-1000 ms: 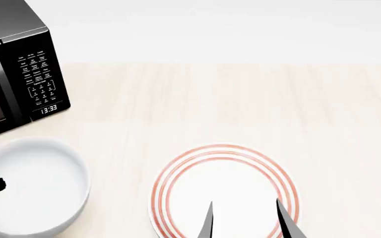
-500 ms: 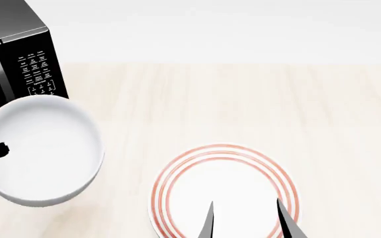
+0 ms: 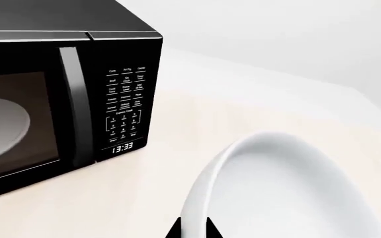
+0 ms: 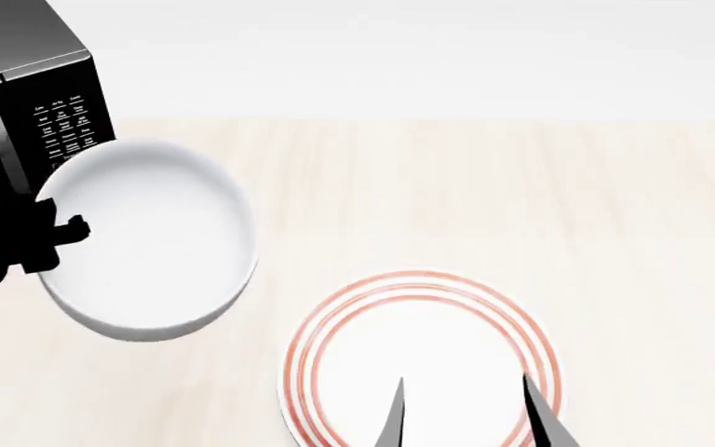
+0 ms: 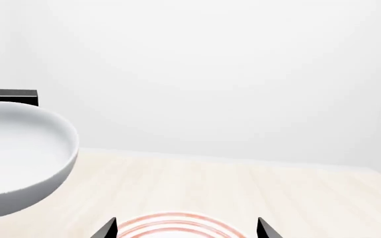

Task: Pick up the white bowl and put it on the plate.

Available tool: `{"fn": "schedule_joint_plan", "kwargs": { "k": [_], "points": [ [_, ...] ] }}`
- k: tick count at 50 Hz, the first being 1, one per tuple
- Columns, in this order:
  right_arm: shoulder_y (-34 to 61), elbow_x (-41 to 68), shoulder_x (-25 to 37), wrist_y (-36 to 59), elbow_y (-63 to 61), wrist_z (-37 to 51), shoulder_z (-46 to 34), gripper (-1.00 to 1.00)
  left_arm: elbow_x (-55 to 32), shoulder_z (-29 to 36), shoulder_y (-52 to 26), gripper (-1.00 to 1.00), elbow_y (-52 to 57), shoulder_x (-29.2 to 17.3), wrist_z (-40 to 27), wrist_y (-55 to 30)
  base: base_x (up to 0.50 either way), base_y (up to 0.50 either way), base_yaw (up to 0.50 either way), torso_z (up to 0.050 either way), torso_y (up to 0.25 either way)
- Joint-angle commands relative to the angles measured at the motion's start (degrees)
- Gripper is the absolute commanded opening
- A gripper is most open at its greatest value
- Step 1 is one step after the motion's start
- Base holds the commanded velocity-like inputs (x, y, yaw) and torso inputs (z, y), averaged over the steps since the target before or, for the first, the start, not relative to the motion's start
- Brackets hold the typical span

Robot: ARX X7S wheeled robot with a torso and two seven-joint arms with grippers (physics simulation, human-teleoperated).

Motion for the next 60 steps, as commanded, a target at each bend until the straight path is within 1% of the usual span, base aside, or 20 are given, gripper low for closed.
{"fn": "schedule_joint_plan", "kwargs": {
  "k": [1,4,7,12,17,27,32,35,46,54,60],
  "points": [
    [-0.1,-0.8,-0.9,-0.1,0.1,-1.1,1.4,1.0,-0.8,-0.4,-4.3,-1.0,-5.8,4.4,-1.4,2.5,0.0,0.0,0.0,0.0,0.0],
    [-0.1,-0.7,-0.8,-0.1,0.0,-1.1,1.3,1.0,-1.5,-0.7,-4.0,-1.0,-4.4,5.5,-2.3,1.4,0.0,0.0,0.0,0.0,0.003],
    [-0.1,-0.7,-0.8,0.0,-0.2,-1.0,1.3,1.0,-2.0,-0.6,-5.5,-1.0,-7.8,6.1,-3.1,3.4,0.0,0.0,0.0,0.0,0.0],
    [-0.1,-0.8,-0.6,0.2,-0.5,-0.8,1.3,1.0,-4.3,0.6,-4.8,-1.0,-6.4,7.1,-5.0,2.5,0.0,0.0,0.0,0.0,0.0],
    [0.0,-0.6,-0.5,0.3,-0.7,-0.7,1.3,1.0,-8.9,2.7,-4.2,-1.0,-6.5,7.3,-8.1,2.8,0.0,0.0,0.0,0.0,0.0],
    [0.1,-0.5,-0.4,-0.1,-0.1,-0.6,1.2,1.0,-17.2,6.4,-5.0,-1.0,-11.1,7.2,-13.5,6.4,0.0,0.0,0.0,0.0,0.001],
    [0.0,-0.6,-0.4,-0.3,0.0,-0.5,1.1,1.0,-21.5,9.2,-5.3,-1.0,-12.9,7.2,-15.7,8.5,0.0,0.0,0.0,0.0,0.0],
    [-0.2,-0.4,-0.3,-0.3,-0.2,-0.5,1.2,1.0,-24.0,11.2,-6.0,-1.0,-15.7,7.3,-16.6,10.7,0.0,0.0,0.0,0.0,0.0],
    [-0.2,-0.5,-0.2,-0.4,0.0,-0.3,0.9,1.0,-31.0,17.5,-9.0,-1.0,-25.5,7.3,-17.6,18.6,0.0,0.0,0.0,0.0,0.001],
    [-0.2,-0.4,-0.1,-0.5,0.1,-0.2,0.8,1.0,-35.9,22.4,-9.3,-1.0,-28.9,7.3,-18.8,22.2,0.0,0.0,0.0,0.0,0.001],
    [0.0,-0.3,0.0,-0.5,0.3,-0.2,0.7,1.0,-40.2,26.0,-9.1,-1.0,-29.2,7.3,-20.2,23.9,0.0,0.0,0.0,0.0,0.0]
  ]
}}
